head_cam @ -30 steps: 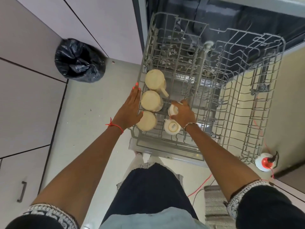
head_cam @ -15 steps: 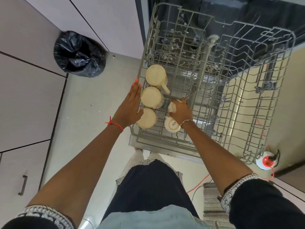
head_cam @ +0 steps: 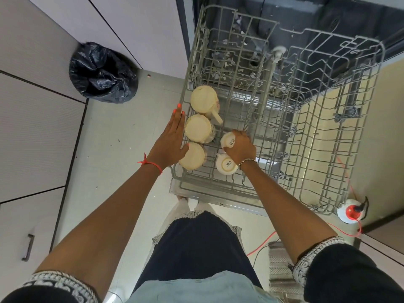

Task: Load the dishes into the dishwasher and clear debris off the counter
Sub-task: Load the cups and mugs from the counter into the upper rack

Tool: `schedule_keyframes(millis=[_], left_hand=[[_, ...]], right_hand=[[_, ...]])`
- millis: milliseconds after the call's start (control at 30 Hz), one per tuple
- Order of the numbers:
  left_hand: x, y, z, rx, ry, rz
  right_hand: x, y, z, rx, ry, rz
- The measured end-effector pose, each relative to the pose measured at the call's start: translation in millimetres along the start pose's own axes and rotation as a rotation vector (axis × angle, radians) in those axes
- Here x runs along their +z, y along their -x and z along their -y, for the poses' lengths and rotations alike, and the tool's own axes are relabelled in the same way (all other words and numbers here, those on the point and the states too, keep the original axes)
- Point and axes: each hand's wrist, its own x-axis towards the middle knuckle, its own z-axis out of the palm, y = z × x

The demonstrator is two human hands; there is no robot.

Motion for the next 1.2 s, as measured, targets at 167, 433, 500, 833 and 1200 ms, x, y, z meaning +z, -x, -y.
schedule_keyframes(millis=[167, 433, 500, 833, 1200], left_hand=[[-1.3, 0.3, -0.2, -0.005, -0.023, 0.011], [-12.7, 10.1, 1.2, 0.005, -0.077, 0.035], [-19.1, 15.7, 3.9, 0.004, -0.101, 0.039], [-79.5, 66.7, 46.1, -0.081, -0.217, -0.055], [-188.3, 131.0, 183.8, -0.156, -0.262, -0.125]], right_hand=[[-1.9, 0.6, -2.3, 0.002, -0.043, -0.019], [-20.2, 11.8, 2.8, -0.028, -0.102, -0.105], [-26.9, 16.0, 10.4, -0.072, -0.113, -0.159], [-45.7, 44.8, 134.0, -0.477, -0.055, -0.361], [-10.0, 65.8, 335.4, -0.632, 0.266, -0.192]])
